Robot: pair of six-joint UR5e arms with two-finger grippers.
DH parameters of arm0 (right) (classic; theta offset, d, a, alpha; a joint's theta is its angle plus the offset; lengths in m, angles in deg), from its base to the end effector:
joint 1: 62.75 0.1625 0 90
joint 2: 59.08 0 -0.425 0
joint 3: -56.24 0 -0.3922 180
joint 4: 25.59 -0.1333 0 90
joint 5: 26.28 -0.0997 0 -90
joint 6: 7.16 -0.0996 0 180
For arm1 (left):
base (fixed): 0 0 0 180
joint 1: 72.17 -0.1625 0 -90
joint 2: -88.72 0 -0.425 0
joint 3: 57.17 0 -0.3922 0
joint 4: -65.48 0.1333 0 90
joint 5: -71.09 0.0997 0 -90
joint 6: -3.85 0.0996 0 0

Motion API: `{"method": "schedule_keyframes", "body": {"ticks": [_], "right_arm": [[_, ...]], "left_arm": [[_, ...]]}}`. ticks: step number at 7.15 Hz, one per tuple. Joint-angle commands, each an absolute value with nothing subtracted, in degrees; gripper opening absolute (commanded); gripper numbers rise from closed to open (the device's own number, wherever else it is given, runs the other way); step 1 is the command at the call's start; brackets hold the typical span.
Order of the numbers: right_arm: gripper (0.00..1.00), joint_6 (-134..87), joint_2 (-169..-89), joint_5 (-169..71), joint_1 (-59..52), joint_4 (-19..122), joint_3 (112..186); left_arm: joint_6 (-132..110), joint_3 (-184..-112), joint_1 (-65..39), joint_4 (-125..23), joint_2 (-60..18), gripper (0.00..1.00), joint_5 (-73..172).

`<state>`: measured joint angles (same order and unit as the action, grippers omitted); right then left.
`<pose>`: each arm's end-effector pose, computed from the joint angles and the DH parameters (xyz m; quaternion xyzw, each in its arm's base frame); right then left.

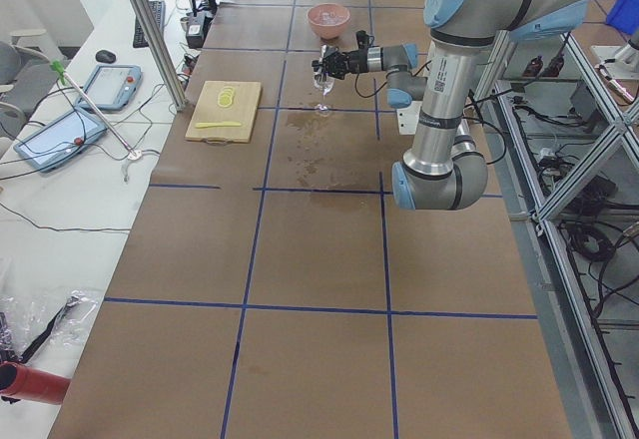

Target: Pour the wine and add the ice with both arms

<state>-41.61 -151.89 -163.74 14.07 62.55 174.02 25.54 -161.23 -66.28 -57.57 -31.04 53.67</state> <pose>-0.0452 -0.4558 0.4365 0.0362 -0.4439 0.0726 0.8924 0.5193 -0.2831 0.1696 0.6688 -0.1369 0.2816 0.6743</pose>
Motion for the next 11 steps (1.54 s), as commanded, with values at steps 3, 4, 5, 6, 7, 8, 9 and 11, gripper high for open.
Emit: {"method": "schedule_keyframes", "body": {"ticks": [3,4,5,6,7,8,9,11], "right_arm": [[1.0,-41.6,-151.9,-163.7,14.1,62.5,174.1],[1.0,-41.7,-151.9,-163.8,14.1,62.5,174.1],[1.0,-41.7,-151.9,-163.8,14.1,62.5,174.1],[1.0,-41.7,-151.9,-163.8,14.1,62.5,174.1],[1.0,-41.7,-151.9,-163.9,14.1,62.5,174.1],[1.0,-41.7,-151.9,-163.9,14.1,62.5,174.1],[1.0,-41.7,-151.9,-163.9,14.0,62.5,174.1],[1.0,-41.7,-151.9,-163.8,14.0,62.5,174.1]], "left_arm": [[34.8,-161.1,-66.3,-57.6,-31.4,0.0,55.7],[36.2,-161.1,-66.3,-57.5,-31.4,0.0,55.8],[40.2,-161.1,-66.3,-57.5,-32.2,0.0,55.8],[42.8,-161.1,-66.3,-57.5,-32.6,0.0,55.8],[43.7,-161.0,-66.3,-57.5,-33.3,0.0,55.8],[43.4,-160.7,-66.3,-57.9,-33.6,0.0,55.7],[41.7,-160.7,-66.3,-59.4,-33.5,0.0,55.7],[36.4,-159.4,-66.1,-66.4,-33.1,0.0,55.7]]}}
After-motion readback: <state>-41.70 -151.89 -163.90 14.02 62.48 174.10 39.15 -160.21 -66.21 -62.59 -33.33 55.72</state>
